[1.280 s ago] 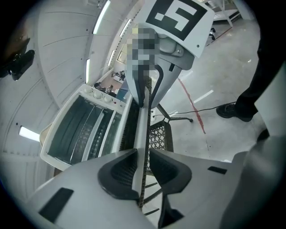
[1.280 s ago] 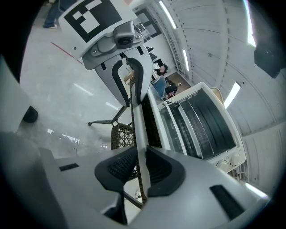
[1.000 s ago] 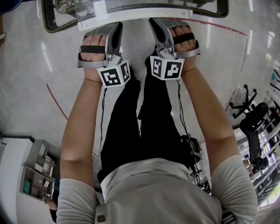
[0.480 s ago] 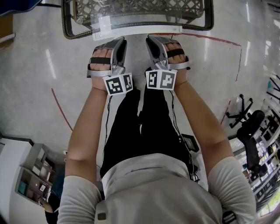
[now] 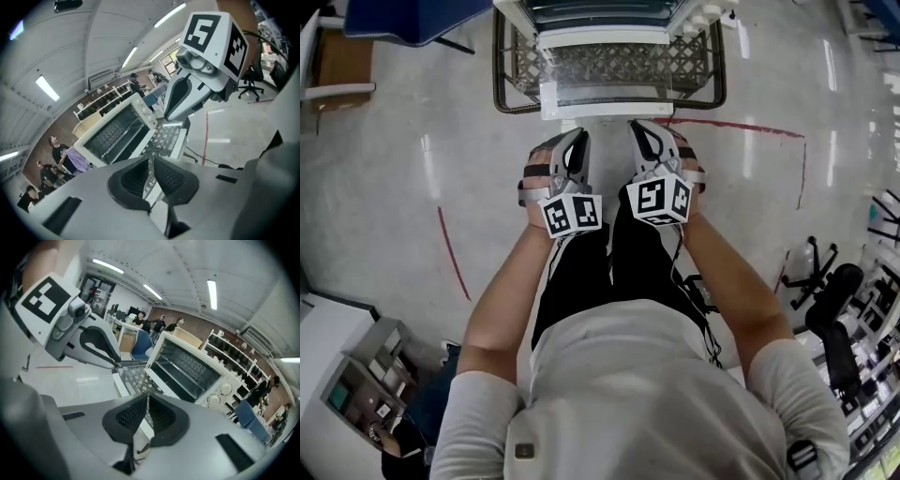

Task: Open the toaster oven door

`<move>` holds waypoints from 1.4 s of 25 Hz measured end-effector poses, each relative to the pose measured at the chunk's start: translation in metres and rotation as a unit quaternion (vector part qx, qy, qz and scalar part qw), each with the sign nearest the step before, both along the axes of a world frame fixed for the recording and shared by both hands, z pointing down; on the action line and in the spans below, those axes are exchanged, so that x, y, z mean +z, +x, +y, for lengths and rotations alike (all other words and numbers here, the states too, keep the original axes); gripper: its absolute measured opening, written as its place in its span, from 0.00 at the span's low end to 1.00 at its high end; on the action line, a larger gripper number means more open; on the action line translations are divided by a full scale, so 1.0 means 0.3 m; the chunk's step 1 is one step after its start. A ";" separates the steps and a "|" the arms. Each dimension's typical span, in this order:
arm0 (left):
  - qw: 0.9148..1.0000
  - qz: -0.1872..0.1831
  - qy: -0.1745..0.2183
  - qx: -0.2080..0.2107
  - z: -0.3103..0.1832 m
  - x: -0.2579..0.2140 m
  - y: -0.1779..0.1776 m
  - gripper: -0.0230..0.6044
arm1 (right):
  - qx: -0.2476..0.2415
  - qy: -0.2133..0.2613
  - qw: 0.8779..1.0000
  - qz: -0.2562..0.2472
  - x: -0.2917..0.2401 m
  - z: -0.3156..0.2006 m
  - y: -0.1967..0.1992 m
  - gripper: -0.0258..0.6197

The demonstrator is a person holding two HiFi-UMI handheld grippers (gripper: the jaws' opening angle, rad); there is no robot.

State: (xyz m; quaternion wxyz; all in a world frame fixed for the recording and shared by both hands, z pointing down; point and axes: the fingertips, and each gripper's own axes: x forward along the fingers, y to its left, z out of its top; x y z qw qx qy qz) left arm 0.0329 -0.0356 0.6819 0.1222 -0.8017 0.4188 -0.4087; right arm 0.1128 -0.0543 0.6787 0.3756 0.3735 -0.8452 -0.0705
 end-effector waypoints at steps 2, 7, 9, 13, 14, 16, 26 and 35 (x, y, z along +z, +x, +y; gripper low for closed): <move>1.000 0.025 0.005 -0.007 0.025 -0.109 -0.004 0.11 | 0.002 -0.004 1.000 -0.030 -0.114 0.030 -0.015 0.08; 0.993 0.101 0.006 -0.053 0.098 -0.353 -0.046 0.09 | -0.017 -0.013 0.996 -0.091 -0.363 0.149 -0.066 0.08; 0.989 0.131 0.011 -0.066 0.114 -0.444 -0.053 0.08 | -0.020 -0.010 0.994 -0.111 -0.450 0.179 -0.069 0.07; 0.981 0.178 0.025 -0.067 0.133 -0.612 -0.063 0.07 | -0.012 0.001 0.989 -0.145 -0.608 0.199 -0.053 0.07; 0.980 0.185 0.031 -0.064 0.137 -0.647 -0.066 0.07 | -0.010 0.009 0.988 -0.153 -0.649 0.200 -0.050 0.07; 0.978 0.198 0.039 -0.061 0.155 -0.705 -0.079 0.07 | -0.005 0.020 0.986 -0.167 -0.714 0.211 -0.041 0.07; 0.967 0.240 0.057 -0.069 0.334 -0.883 -0.202 0.06 | 0.017 0.048 0.978 -0.200 -0.925 0.384 -0.044 0.07; 0.963 0.256 0.060 -0.052 0.466 -0.977 -0.256 0.06 | 0.039 0.053 0.976 -0.207 -0.996 0.550 -0.070 0.07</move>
